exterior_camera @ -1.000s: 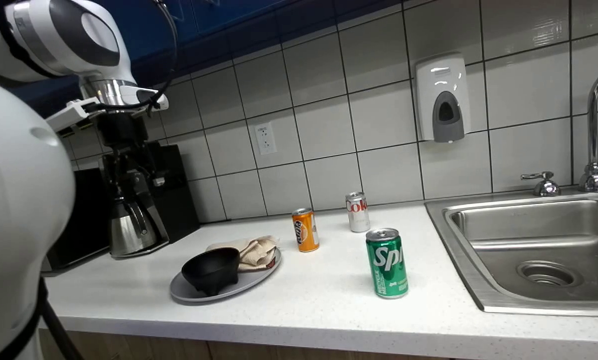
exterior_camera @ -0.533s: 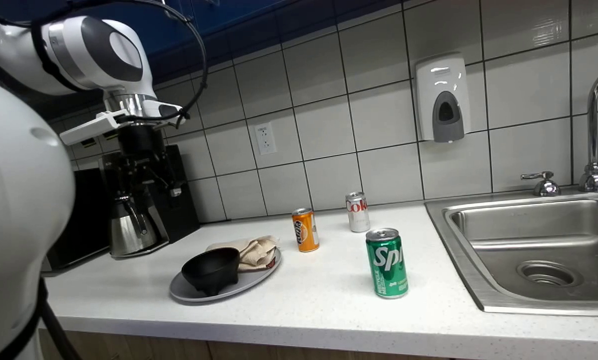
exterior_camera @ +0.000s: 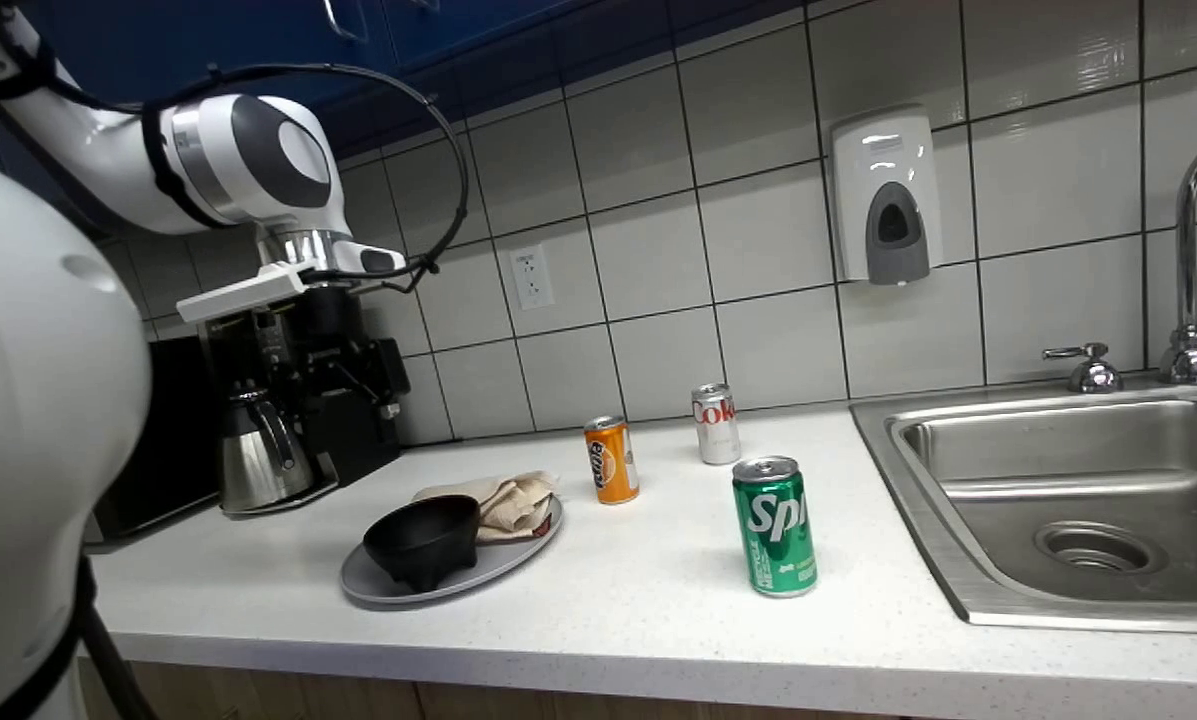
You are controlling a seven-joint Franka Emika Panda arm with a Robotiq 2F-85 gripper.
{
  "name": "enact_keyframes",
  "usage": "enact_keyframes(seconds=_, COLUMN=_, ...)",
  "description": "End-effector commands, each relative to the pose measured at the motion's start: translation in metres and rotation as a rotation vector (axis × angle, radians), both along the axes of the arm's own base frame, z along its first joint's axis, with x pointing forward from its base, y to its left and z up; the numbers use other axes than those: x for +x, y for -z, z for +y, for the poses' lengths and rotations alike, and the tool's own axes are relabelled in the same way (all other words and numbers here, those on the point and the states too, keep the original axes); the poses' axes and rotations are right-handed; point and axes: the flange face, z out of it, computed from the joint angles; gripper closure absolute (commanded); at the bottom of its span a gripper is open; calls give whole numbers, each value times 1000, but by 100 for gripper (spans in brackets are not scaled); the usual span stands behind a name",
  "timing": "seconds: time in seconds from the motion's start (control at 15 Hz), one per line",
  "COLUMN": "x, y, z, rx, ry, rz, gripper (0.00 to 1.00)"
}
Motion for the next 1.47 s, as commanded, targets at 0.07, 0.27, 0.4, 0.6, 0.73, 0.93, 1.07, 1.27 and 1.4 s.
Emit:
enact_keyframes(seconds=0.07, x=25, y=17, z=10, rx=4, ry=-34, rz=16, gripper=0)
enact_keyframes(seconds=0.27, x=33, y=28, z=15, rx=17, ry=-30, rz=29, gripper=0)
enact_keyframes(seconds=0.4, x=38, y=36, z=18, rx=19, ry=-28, rz=38, gripper=0)
enact_keyframes(seconds=0.6, x=43, y=49, z=20, rx=28, ry=-24, rz=54, gripper=0)
enact_keyframes(seconds=0.73, x=46, y=56, z=20, rx=33, ry=-22, rz=63, gripper=0)
enact_keyframes(seconds=0.93, x=52, y=65, z=18, rx=34, ry=-19, rz=71, gripper=0)
enact_keyframes(seconds=1.07, x=56, y=71, z=17, rx=35, ry=-18, rz=81, gripper=0)
enact_keyframes(seconds=1.27, x=58, y=79, z=17, rx=39, ry=-16, rz=97, gripper=0)
enact_keyframes(seconds=1.4, x=59, y=85, z=17, rx=41, ry=-16, rz=106, gripper=0)
